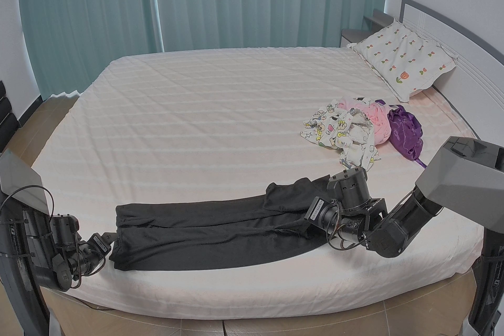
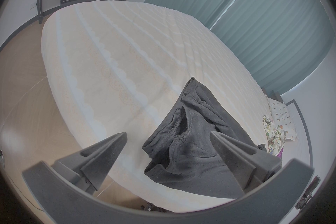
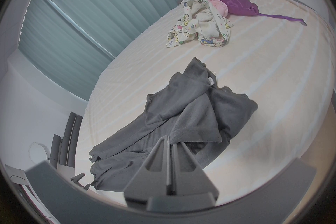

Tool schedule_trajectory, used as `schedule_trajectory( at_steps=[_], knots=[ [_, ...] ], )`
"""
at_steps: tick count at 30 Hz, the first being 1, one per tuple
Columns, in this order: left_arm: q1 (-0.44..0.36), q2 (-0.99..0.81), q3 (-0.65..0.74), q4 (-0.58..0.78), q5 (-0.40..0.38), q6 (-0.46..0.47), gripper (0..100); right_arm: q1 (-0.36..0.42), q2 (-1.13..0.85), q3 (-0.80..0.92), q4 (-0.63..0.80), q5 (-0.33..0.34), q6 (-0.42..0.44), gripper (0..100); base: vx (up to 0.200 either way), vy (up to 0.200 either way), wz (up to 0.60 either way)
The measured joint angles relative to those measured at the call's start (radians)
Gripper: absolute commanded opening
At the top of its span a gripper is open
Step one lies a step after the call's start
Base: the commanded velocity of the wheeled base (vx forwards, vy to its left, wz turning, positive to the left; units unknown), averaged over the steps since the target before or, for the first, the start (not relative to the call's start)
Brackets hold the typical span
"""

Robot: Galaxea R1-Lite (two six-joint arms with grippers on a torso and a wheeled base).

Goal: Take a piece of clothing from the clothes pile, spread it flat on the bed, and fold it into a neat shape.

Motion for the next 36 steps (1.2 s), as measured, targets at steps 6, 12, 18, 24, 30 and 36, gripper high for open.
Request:
schedule_trajectory(
  at_steps=[6, 12, 18, 24, 30, 36],
  knots=[
    [0.0, 0.001, -0.001, 0.0, 0.0, 0.0, 100, -0.006, -0.013, -0.026, 0.038, 0.0, -0.022, 0, 0.0, 0.0, 0.0],
    [0.004, 0.001, 0.0, 0.0, 0.0, 0.001, 100, -0.002, -0.045, -0.028, 0.063, -0.003, -0.044, 0, 0.0, 0.0, 0.0],
    [0.007, 0.001, 0.001, 0.0, 0.001, 0.001, 100, -0.002, -0.068, -0.02, 0.064, -0.003, -0.072, 0, 0.0, 0.0, 0.0],
    [0.008, 0.001, 0.001, 0.0, 0.0, 0.002, 100, -0.001, -0.089, -0.009, 0.081, -0.002, -0.078, 0, 0.0, 0.0, 0.0],
    [0.008, 0.001, 0.001, 0.0, 0.0, 0.004, 100, 0.0, -0.113, -0.004, 0.137, 0.001, -0.078, 0, 0.0, 0.0, 0.0],
    [0.008, 0.001, 0.002, 0.0, 0.0, 0.005, 100, 0.002, -0.126, 0.044, 0.147, 0.034, -0.078, 100, 0.0, 0.0, 0.0]
  ],
)
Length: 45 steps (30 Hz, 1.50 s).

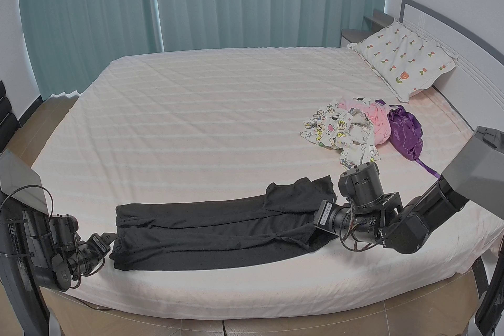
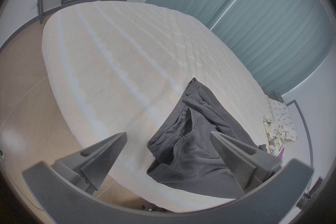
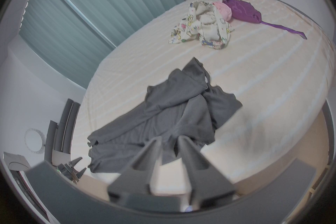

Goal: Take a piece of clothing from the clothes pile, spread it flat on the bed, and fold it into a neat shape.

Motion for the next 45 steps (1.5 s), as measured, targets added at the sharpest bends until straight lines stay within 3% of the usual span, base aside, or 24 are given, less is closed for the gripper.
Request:
schedule_trajectory(
  at_steps=[9, 19, 29, 34, 42, 43, 45],
  knots=[
    [-0.001, 0.0, 0.001, 0.0, 0.0, 0.0, 100, -0.017, -0.011, 0.037, 0.027, 0.02, -0.009, 100, 0.0, 0.0, 0.0],
    [-0.005, -0.037, -0.033, 0.008, -0.002, -0.005, 100, -0.122, 0.077, -0.025, 0.008, 0.118, -0.079, 100, 0.0, 0.0, 0.0],
    [-0.029, -0.056, -0.201, 0.239, -0.017, 0.031, 100, -0.181, 0.208, -0.129, -0.04, 0.189, -0.146, 100, 0.0, 0.0, 0.0],
    [-0.054, -0.031, -0.25, 0.245, -0.033, 0.069, 100, -0.197, 0.257, -0.154, -0.092, 0.242, -0.16, 100, 0.0, 0.0, 0.0],
    [-0.091, 0.01, -0.283, 0.244, -0.033, 0.093, 100, -0.216, 0.297, -0.175, -0.113, 0.258, -0.208, 100, 0.0, 0.0, 0.0],
    [-0.094, 0.012, -0.288, 0.247, -0.033, 0.093, 0, -0.217, 0.3, -0.179, -0.115, 0.261, -0.21, 100, 0.0, 0.0, 0.0],
    [-0.099, 0.018, -0.296, 0.25, -0.03, 0.094, 0, -0.217, 0.305, -0.187, -0.117, 0.266, -0.215, 100, 0.0, 0.0, 0.0]
  ],
)
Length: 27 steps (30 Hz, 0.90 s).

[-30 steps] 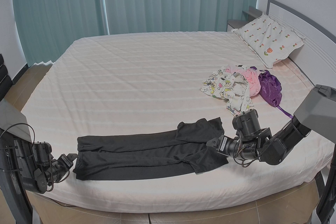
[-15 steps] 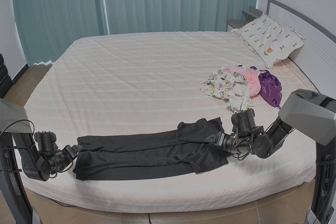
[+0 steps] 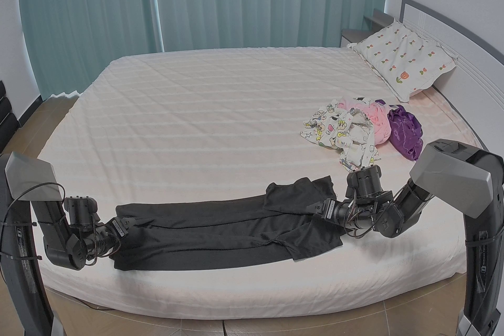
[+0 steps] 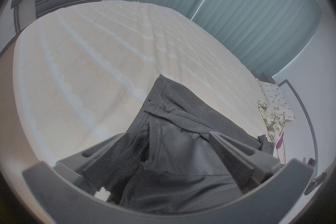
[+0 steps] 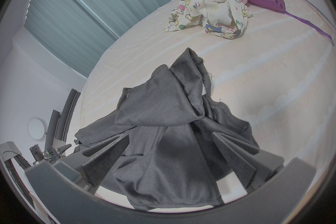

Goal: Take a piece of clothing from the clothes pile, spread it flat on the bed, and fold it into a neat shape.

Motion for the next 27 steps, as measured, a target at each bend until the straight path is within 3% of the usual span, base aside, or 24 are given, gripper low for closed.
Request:
schedule_trajectory(
  at_steps=[13, 23, 24, 27],
  knots=[
    [-0.002, 0.054, -0.045, -0.006, 0.059, -0.002, 0, 0.002, 0.034, -0.065, 0.023, 0.025, -0.04, 100, 0.0, 0.0, 0.0],
    [0.0, 0.051, -0.044, -0.008, 0.085, -0.077, 0, 0.002, 0.05, -0.119, 0.105, 0.024, -0.044, 100, 0.0, 0.0, 0.0],
    [0.0, 0.051, -0.044, -0.008, 0.086, -0.077, 0, 0.002, 0.052, -0.126, 0.106, 0.023, -0.045, 0, 0.0, 0.0, 0.0],
    [0.0, 0.05, -0.041, -0.008, 0.088, -0.077, 0, 0.007, 0.067, -0.143, 0.108, 0.019, -0.057, 0, 0.0, 0.0, 0.0]
  ],
)
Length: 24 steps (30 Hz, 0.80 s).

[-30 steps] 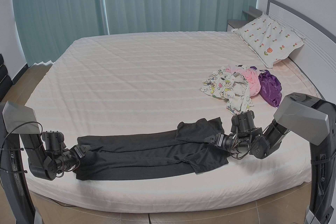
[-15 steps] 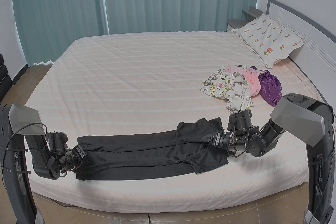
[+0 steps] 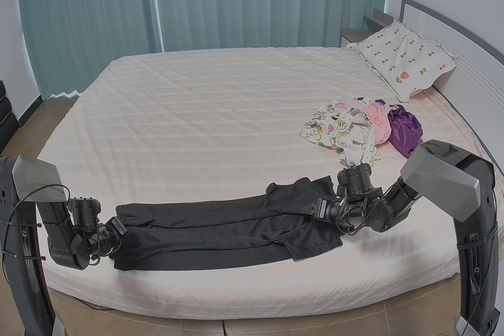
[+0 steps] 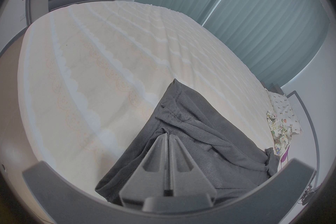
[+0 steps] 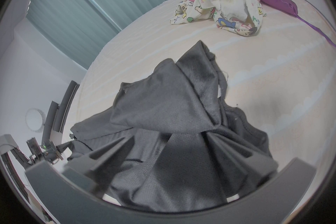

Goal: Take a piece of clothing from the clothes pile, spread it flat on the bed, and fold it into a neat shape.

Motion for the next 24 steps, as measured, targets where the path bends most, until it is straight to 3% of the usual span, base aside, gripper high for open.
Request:
schedule_trajectory(
  at_steps=[10, 18, 24],
  knots=[
    [0.004, 0.0, 0.0, 0.0, 0.002, 0.0, 0, -0.003, 0.045, -0.031, -0.018, -0.041, -0.018, 0, 0.0, 0.0, 0.0],
    [0.013, 0.002, -0.001, 0.0, 0.002, 0.0, 0, -0.015, 0.017, 0.002, -0.104, -0.052, 0.067, 0, 0.0, 0.0, 0.0],
    [0.019, 0.004, -0.002, 0.0, 0.002, 0.0, 0, -0.032, -0.006, 0.03, -0.146, -0.052, 0.081, 0, 0.0, 0.0, 0.0]
  ],
)
